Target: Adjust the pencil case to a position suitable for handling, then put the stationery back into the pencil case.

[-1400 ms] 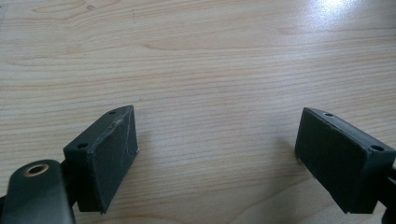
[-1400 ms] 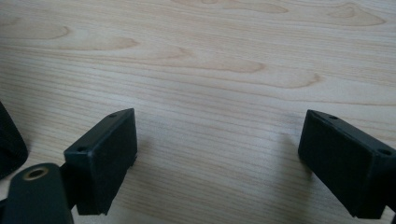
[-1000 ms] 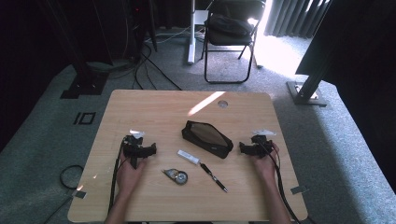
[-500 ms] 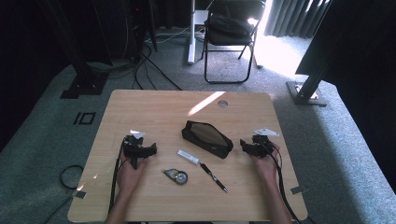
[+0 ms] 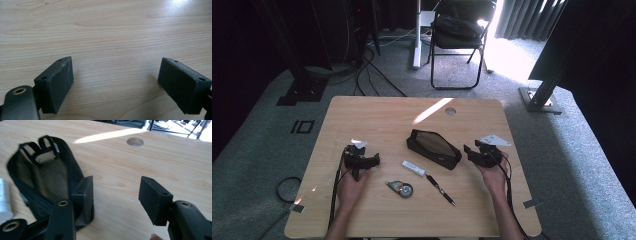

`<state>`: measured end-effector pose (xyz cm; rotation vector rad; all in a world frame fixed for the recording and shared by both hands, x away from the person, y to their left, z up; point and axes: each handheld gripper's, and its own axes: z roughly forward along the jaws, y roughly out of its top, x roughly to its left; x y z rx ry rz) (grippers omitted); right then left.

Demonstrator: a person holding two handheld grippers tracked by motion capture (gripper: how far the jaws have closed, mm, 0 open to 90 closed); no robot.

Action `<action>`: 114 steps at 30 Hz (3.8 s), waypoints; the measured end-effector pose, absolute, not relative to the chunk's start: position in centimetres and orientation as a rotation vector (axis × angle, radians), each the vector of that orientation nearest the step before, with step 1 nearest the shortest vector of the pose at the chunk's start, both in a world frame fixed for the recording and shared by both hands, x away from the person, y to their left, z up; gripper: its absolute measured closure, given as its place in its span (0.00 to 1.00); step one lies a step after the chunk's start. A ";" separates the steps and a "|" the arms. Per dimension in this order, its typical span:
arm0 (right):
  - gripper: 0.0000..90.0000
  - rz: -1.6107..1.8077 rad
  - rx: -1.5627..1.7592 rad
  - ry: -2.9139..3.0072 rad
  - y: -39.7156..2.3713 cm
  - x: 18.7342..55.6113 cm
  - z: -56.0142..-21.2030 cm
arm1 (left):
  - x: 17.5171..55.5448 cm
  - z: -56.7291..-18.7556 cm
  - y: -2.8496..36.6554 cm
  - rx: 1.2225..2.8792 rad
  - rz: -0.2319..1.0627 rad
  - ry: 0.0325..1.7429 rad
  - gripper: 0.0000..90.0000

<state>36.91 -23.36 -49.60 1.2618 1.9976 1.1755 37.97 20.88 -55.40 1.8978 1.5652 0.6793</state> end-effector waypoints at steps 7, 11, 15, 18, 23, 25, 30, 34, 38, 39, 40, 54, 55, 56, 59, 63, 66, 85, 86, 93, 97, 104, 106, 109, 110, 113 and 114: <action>0.49 1.182 1.218 2.023 -21.8 36.8 -49.4 | 38.0 -55.4 20.9 1.896 0.679 1.566 0.15; 0.49 1.180 1.204 2.037 -21.1 36.8 -49.6 | 38.0 -55.4 20.9 1.897 0.679 1.565 0.15; 0.48 1.185 1.197 2.044 -20.6 36.9 -49.6 | 38.0 -55.4 20.8 1.894 0.679 1.566 0.15; 0.48 1.184 1.187 2.049 -20.3 36.9 -49.6 | 38.0 -55.4 20.8 1.894 0.680 1.565 0.15; 0.49 1.185 1.174 2.059 -19.7 36.8 -49.5 | 38.0 -55.4 20.8 1.893 0.680 1.564 0.15; 0.49 1.180 1.173 2.065 -19.4 36.9 -49.6 | 38.0 -55.4 20.8 1.894 0.680 1.564 0.15; 0.51 1.175 1.176 2.080 -19.1 37.1 -50.0 | 38.0 -55.4 20.8 1.895 0.680 1.564 0.15; 0.54 1.172 1.173 2.090 -18.9 37.2 -50.2 | 38.0 -55.4 20.8 1.894 0.680 1.564 0.15; 0.56 1.151 1.167 2.107 -18.6 37.4 -50.6 | 38.0 -55.4 20.8 1.894 0.680 1.564 0.15; 0.57 1.145 1.168 2.109 -18.5 37.4 -50.7 | 38.0 -55.4 20.8 1.894 0.680 1.564 0.15; 0.57 1.139 1.165 2.113 -18.5 37.5 -50.8 | 38.0 -55.4 20.8 1.894 0.680 1.564 0.15; 0.71 1.095 1.150 2.154 -18.2 37.6 -51.4 | 38.0 -55.4 20.8 1.895 0.680 1.562 0.15; 0.72 1.092 1.143 2.158 -18.2 37.5 -51.4 | 38.0 -55.4 20.8 1.895 0.680 1.562 0.15; 0.73 1.090 1.135 2.162 -18.1 37.5 -51.4 | 38.0 -55.4 20.8 1.895 0.680 1.562 0.15; 0.75 1.081 1.107 2.175 -18.1 37.3 -51.4 | 38.0 -55.4 20.8 1.896 0.679 1.561 0.15; 0.77 1.074 1.067 2.195 -18.0 37.0 -51.3 | 38.0 -55.4 20.8 1.897 0.679 1.561 0.15; 0.78 1.071 1.033 2.212 -18.1 36.7 -51.3 | 38.0 -55.4 20.8 1.895 0.680 1.561 0.15; 0.76 1.074 0.902 2.307 -19.8 35.8 -51.1 | 38.0 -55.4 20.8 1.898 0.678 1.560 0.15; 0.73 1.079 0.911 2.304 -19.8 35.8 -51.1 | 38.0 -55.4 20.8 1.898 0.677 1.561 0.15; 0.56 1.134 0.934 2.268 -19.8 35.5 -50.5 | 38.0 -55.4 20.8 1.900 0.677 1.560 0.15; 0.54 1.160 0.942 2.225 -19.9 35.1 -49.5 | 38.0 -55.4 20.8 1.900 0.677 1.560 0.15; 0.50 1.204 0.924 2.214 -19.7 34.0 -48.3 | 38.0 -55.4 20.8 1.901 0.677 1.558 0.15; 0.50 1.208 0.913 2.220 -19.5 33.7 -48.1 | 38.0 -55.4 20.8 1.901 0.676 1.558 0.15; 0.50 1.209 0.903 2.228 -19.3 33.4 -47.8 | 38.0 -55.4 20.8 1.901 0.677 1.558 0.15; 0.50 1.210 0.905 2.230 -19.2 33.3 -47.8 | 38.0 -55.4 20.8 1.901 0.676 1.558 0.15; 0.51 1.212 0.903 2.235 -19.0 32.9 -47.6 | 38.0 -55.4 20.8 1.902 0.676 1.557 0.15; 0.51 1.215 0.900 2.237 -18.9 32.8 -47.6 | 38.0 -55.4 20.8 1.902 0.676 1.556 0.15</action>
